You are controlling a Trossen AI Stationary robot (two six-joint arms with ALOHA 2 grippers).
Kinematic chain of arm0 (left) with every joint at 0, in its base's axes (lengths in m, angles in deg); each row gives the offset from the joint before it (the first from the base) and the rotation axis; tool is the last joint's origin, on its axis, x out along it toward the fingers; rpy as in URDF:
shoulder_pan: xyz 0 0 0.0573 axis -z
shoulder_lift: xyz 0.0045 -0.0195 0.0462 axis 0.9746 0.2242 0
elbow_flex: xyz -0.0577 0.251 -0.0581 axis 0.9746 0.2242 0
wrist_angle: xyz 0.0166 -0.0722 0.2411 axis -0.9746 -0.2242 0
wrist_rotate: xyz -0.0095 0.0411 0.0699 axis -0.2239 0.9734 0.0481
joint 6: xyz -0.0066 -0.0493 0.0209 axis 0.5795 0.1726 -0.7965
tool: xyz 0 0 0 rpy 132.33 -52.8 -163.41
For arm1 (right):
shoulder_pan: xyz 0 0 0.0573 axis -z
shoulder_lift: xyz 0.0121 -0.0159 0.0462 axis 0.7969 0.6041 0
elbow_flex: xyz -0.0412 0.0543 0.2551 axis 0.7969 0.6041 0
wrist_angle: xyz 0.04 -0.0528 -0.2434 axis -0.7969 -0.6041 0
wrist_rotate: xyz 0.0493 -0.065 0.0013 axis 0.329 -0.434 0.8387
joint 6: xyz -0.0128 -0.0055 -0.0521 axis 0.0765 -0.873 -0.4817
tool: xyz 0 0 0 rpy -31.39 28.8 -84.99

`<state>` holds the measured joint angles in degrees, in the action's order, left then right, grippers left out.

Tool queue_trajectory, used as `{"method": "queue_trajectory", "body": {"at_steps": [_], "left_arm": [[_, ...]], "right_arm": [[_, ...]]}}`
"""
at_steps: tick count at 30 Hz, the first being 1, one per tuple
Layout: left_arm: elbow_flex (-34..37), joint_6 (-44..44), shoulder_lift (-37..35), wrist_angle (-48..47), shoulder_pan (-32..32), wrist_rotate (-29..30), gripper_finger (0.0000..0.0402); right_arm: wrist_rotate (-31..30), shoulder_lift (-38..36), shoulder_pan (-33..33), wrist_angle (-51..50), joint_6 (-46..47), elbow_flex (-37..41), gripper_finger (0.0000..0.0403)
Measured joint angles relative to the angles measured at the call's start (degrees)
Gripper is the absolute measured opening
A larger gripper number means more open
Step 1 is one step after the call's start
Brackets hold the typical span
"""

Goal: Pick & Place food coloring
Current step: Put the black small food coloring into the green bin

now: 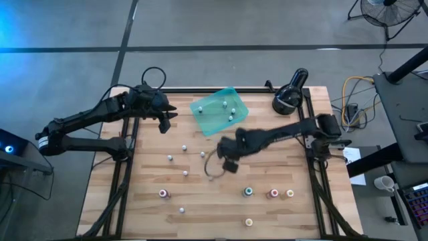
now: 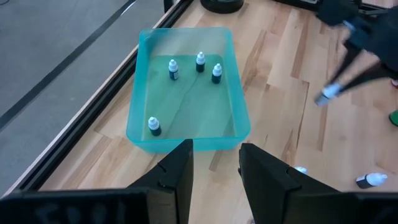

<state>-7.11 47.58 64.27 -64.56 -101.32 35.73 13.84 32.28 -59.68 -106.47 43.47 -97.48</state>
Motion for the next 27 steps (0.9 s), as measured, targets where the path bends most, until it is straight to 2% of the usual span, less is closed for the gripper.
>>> {"method": "queue_trajectory", "body": {"at_steps": [5, 13, 20, 27], "left_arm": [[0.0, 0.0, 0.0, 0.0, 0.0, 0.0, 0.0103], [0.0, 0.9, 0.0, 0.0, 0.0, 0.0, 0.0103], [0.0, 1.1, 0.3, 1.2, 0.0, 0.3, 0.0103], [0.0, 1.5, 0.5, 2.0, 0.0, 0.5, 0.0103]], "right_arm": [[-0.1, -0.6, 7.7, -0.3, 3.7, -5.3, 0.0052], [0.1, 1.0, 18.9, 2.2, 4.3, -12.5, 0.0052], [3.8, 9.8, 22.4, -0.5, 3.3, -18.9, 0.0052], [3.9, 21.4, 24.0, -12.0, 0.5, -31.7, 0.0052]]}}
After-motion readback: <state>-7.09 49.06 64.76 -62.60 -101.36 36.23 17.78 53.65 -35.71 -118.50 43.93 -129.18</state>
